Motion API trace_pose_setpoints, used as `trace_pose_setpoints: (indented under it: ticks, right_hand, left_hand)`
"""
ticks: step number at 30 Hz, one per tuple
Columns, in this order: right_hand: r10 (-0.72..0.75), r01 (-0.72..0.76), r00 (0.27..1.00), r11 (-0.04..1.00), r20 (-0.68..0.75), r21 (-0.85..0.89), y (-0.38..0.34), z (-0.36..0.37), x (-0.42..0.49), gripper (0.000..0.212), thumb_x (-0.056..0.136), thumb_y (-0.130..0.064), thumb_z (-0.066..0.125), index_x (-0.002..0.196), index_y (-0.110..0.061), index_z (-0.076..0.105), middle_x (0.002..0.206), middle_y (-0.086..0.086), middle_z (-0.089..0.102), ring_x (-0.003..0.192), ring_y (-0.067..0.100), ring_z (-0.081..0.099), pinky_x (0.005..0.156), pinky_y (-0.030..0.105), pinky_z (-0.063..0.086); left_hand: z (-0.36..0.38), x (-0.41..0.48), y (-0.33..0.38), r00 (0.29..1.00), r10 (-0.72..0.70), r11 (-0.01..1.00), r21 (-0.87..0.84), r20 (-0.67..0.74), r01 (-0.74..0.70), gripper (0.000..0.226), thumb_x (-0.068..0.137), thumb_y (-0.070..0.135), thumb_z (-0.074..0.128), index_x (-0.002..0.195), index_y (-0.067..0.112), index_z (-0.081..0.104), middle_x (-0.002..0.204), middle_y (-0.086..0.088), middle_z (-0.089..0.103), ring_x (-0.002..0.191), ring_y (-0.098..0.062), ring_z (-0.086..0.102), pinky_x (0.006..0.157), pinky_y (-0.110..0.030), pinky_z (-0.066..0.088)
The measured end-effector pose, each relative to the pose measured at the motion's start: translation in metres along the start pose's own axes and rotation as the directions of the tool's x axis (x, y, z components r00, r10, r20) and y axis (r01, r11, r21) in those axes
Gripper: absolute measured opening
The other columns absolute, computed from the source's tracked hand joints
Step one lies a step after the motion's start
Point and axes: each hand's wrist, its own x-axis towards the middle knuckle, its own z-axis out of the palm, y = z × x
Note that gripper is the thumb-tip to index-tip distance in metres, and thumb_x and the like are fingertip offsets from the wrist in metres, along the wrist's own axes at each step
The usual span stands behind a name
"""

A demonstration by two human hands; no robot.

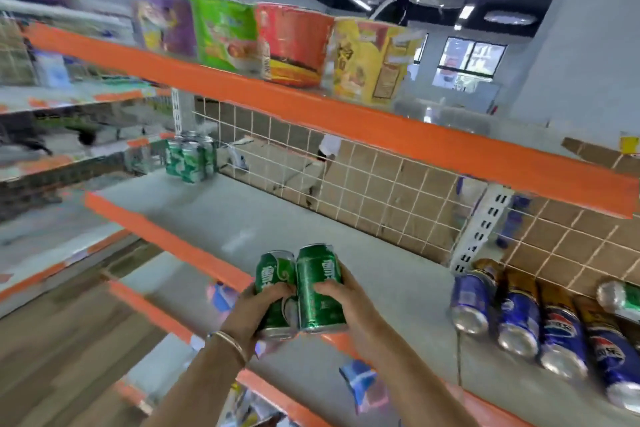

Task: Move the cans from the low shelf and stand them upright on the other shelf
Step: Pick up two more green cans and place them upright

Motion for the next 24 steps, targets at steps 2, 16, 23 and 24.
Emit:
trace_pose_setpoints:
  ticks: [2, 16, 23, 24]
  right_hand:
    - [0.020, -0.019, 0.999, 0.999, 0.049, -0.027, 0.007, 0.033, 0.021, 0.069, 0.050, -0.019, 0.069, 0.119, -0.016, 0.057, 0.107, 0.024, 0.065, 0.093, 0.037, 0.063, 0.083, 0.053, 0.050]
    - [0.123, -0.111, 0.960, 0.992, 0.250, -0.061, 0.027, 0.181, 0.140, 0.053, 0.064, -0.009, 0.065, 0.116, -0.011, 0.059, 0.102, 0.019, 0.070, 0.087, 0.032, 0.069, 0.069, 0.040, 0.056]
    - [0.106, -0.109, 0.937, 0.994, 0.334, -0.009, 0.032, 0.225, 0.231, 0.040, 0.072, 0.000, 0.066, 0.111, -0.008, 0.065, 0.105, 0.024, 0.068, 0.090, 0.036, 0.067, 0.073, 0.043, 0.054]
    - [0.108, -0.110, 0.937, 0.994, 0.332, -0.011, 0.031, 0.231, 0.245, 0.038, 0.072, 0.001, 0.065, 0.110, -0.008, 0.066, 0.104, 0.024, 0.068, 0.089, 0.037, 0.067, 0.073, 0.044, 0.055]
  left_hand:
    - [-0.039, 0.004, 0.016, 0.997, 0.020, 1.000, -0.005, -0.070, -0.020, 0.049, 0.038, 0.020, 0.076, 0.082, 0.001, 0.066, 0.065, -0.013, 0.069, 0.051, -0.021, 0.064, 0.051, -0.025, 0.054]
    - [-0.206, 0.037, 0.094, 0.945, 0.116, 0.993, 0.018, -0.306, -0.116, 0.063, 0.038, 0.025, 0.082, 0.095, 0.004, 0.065, 0.092, -0.022, 0.072, 0.083, -0.035, 0.068, 0.081, -0.045, 0.055]
    - [-0.265, 0.103, 0.135, 0.925, 0.164, 0.986, 0.084, -0.343, -0.143, 0.072, 0.032, 0.031, 0.082, 0.098, 0.006, 0.067, 0.097, -0.020, 0.072, 0.089, -0.036, 0.069, 0.083, -0.047, 0.056]
    - [-0.274, 0.115, 0.143, 0.919, 0.172, 0.984, 0.107, -0.353, -0.143, 0.074, 0.032, 0.030, 0.083, 0.099, 0.005, 0.066, 0.097, -0.020, 0.072, 0.087, -0.035, 0.069, 0.080, -0.046, 0.057]
